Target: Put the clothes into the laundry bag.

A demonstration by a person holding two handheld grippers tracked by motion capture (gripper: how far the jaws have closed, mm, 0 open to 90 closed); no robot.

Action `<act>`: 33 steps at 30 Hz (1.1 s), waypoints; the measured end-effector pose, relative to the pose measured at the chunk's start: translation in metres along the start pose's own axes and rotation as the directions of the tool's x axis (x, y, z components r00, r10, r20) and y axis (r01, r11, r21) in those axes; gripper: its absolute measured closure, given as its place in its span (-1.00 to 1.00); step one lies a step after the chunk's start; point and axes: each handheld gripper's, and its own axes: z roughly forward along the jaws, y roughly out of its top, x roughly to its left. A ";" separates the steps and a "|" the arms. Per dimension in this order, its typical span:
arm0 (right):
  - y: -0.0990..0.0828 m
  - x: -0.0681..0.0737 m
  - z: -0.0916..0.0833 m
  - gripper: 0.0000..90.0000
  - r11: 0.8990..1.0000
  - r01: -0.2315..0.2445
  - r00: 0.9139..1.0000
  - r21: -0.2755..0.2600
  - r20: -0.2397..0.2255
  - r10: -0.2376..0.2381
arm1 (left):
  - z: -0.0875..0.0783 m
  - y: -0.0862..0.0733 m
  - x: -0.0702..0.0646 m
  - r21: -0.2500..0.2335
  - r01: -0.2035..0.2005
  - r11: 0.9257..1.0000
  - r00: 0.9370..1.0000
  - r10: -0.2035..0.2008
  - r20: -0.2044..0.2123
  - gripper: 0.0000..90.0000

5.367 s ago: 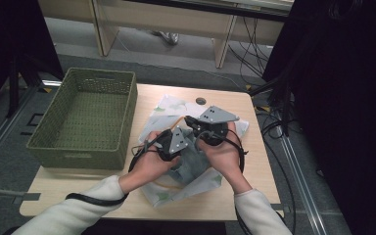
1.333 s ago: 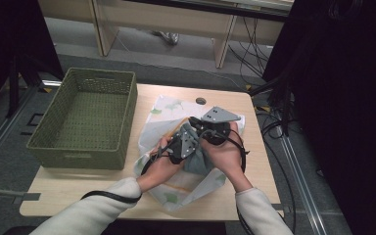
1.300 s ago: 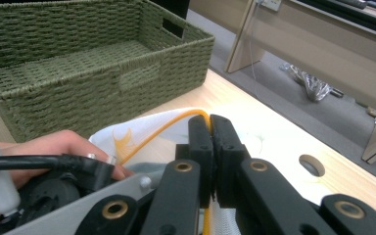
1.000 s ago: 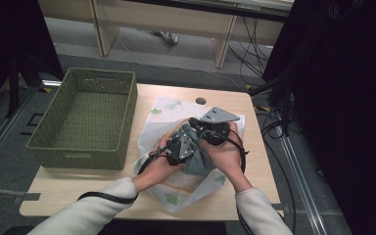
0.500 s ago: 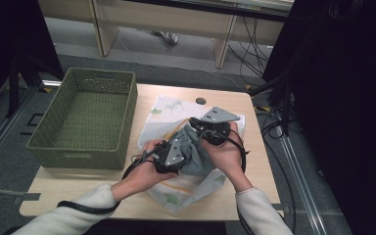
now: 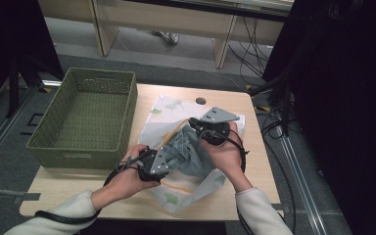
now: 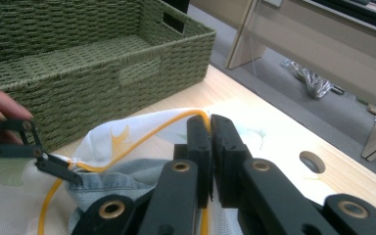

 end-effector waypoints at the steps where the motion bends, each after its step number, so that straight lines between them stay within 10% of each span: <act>1: 0.000 0.001 0.001 0.95 1.000 0.002 1.000 0.001 -0.002 -0.002 | 0.004 -0.001 -0.002 0.005 -0.003 1.000 1.000 0.003 -0.011 -0.37; 4: 0.000 0.002 0.001 0.95 1.000 0.001 1.000 0.003 -0.006 -0.001 | 0.006 0.001 -0.004 0.004 -0.028 1.000 0.997 0.028 -0.067 -0.32; 11: -0.001 0.000 0.000 0.95 1.000 0.000 1.000 -0.003 -0.001 0.000 | -0.020 0.000 0.009 -0.095 0.127 0.987 0.985 -0.137 -0.102 -0.35; 17: 0.001 0.002 0.000 0.95 1.000 0.006 1.000 -0.002 -0.001 -0.006 | -0.010 -0.015 0.011 0.006 0.128 0.992 0.984 -0.126 -0.123 -0.25; 28: 0.000 0.002 0.002 0.94 1.000 0.008 1.000 -0.001 -0.006 -0.008 | 0.010 -0.010 0.012 0.088 0.117 0.989 0.988 -0.107 -0.110 0.85; 33: 0.000 0.003 0.002 0.94 1.000 0.008 1.000 0.001 -0.007 -0.008 | 0.001 0.005 0.004 -0.019 0.169 0.985 0.983 -0.170 -0.064 0.91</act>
